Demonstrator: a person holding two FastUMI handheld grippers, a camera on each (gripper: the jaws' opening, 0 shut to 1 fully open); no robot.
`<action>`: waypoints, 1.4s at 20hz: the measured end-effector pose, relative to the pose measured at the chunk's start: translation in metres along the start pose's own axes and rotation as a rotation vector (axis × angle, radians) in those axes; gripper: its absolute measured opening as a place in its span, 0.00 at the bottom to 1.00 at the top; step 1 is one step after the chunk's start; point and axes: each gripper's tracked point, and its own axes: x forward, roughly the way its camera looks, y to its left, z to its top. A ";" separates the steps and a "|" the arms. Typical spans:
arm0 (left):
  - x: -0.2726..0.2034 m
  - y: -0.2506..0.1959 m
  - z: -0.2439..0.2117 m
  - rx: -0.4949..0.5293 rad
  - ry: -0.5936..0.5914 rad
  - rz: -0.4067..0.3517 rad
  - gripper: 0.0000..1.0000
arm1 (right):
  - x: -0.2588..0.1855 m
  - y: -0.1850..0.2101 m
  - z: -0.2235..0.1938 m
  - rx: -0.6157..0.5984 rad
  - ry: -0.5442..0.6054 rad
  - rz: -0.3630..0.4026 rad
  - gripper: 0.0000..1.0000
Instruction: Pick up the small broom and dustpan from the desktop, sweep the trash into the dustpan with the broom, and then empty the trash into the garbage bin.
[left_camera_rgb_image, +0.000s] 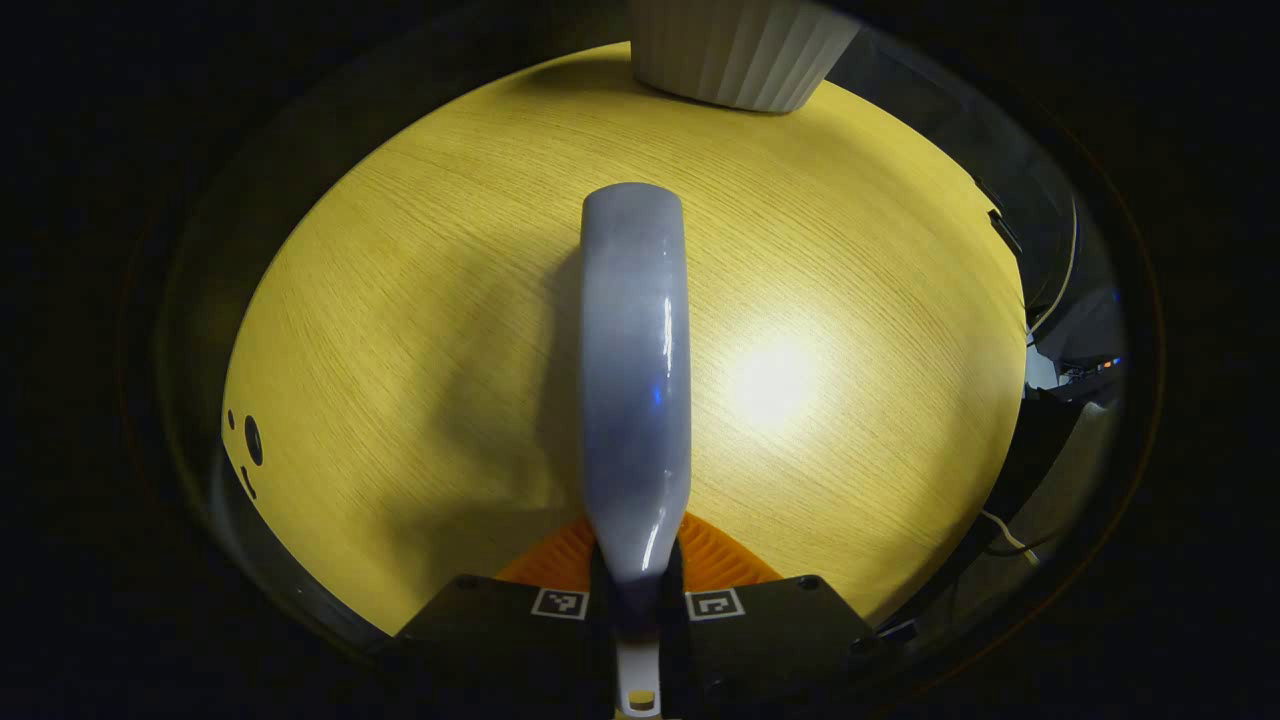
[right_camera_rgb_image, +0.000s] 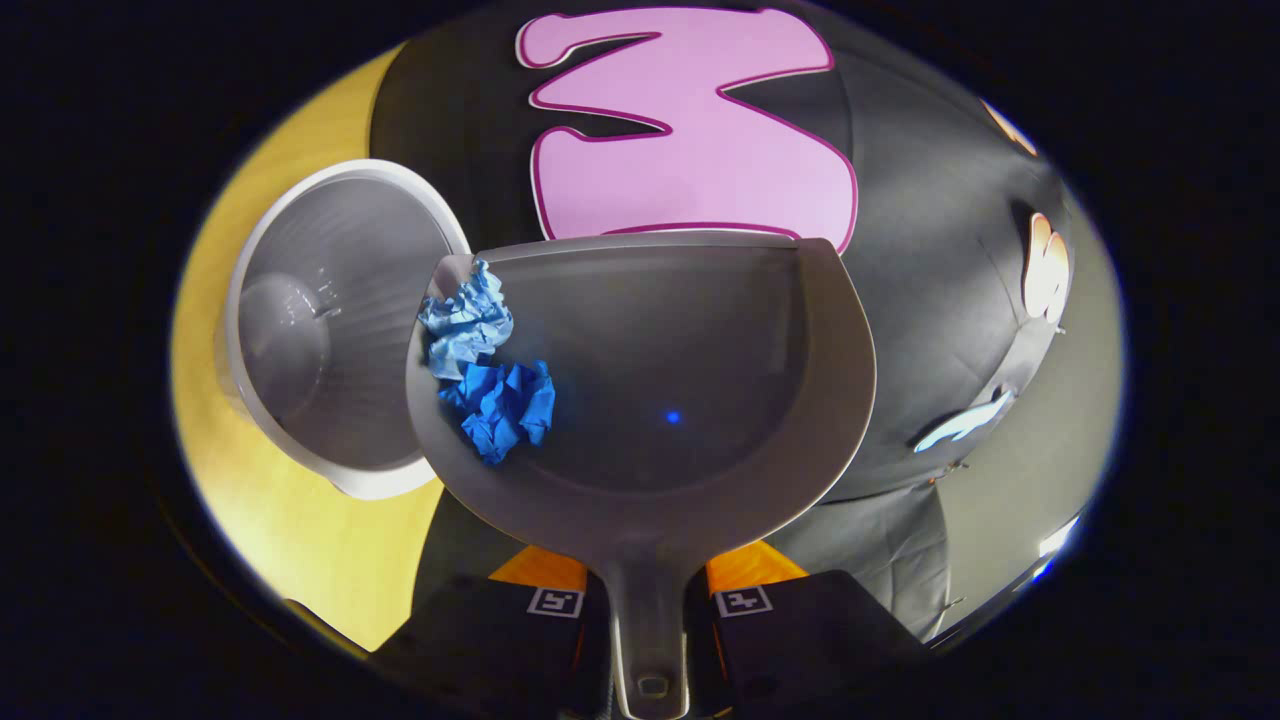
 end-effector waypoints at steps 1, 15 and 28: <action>0.000 0.000 0.001 0.001 0.000 0.000 0.21 | 0.003 -0.002 -0.002 -0.040 -0.010 -0.018 0.33; 0.000 0.000 0.001 -0.006 -0.002 0.004 0.21 | 0.008 -0.019 -0.009 -0.043 -0.014 -0.019 0.33; 0.001 0.000 0.001 -0.006 0.007 0.009 0.21 | -0.033 0.052 -0.022 0.676 0.152 0.419 0.33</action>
